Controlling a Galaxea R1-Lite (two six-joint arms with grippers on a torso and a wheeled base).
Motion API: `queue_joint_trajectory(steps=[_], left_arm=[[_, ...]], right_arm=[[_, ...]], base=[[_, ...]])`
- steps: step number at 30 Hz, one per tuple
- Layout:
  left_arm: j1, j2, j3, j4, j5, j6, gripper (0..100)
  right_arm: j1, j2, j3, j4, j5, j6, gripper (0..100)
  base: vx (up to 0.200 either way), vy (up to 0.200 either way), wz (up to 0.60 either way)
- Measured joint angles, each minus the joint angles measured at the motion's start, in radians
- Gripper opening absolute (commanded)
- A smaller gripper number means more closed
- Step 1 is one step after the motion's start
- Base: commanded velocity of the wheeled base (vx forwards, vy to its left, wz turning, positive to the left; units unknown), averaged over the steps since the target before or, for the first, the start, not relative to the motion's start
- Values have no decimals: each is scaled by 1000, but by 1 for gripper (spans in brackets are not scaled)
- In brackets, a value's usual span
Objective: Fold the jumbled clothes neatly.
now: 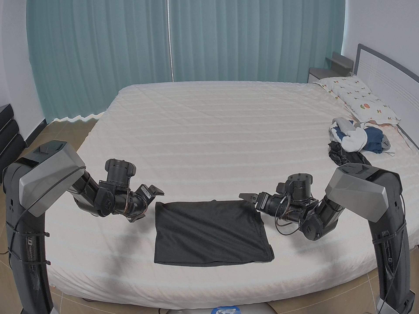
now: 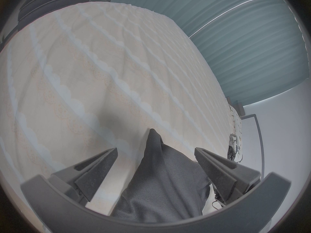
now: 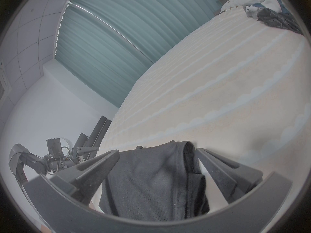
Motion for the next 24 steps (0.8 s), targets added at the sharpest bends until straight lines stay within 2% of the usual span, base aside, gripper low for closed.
queue_joint_trajectory(steps=[11, 12, 24], left_arm=[[-3, 0, -3, -1, 1, 0, 100], [-3, 0, -4, -1, 1, 0, 100], [-3, 0, -4, -1, 4, 0, 100]], right_arm=[[9, 45, -65, 19, 4, 24, 100], [10, 51, -76, 28, 2, 25, 0], [-10, 73, -124, 65, -3, 35, 0]], base=[[0, 0, 0], [0, 0, 0], [0, 0, 0]])
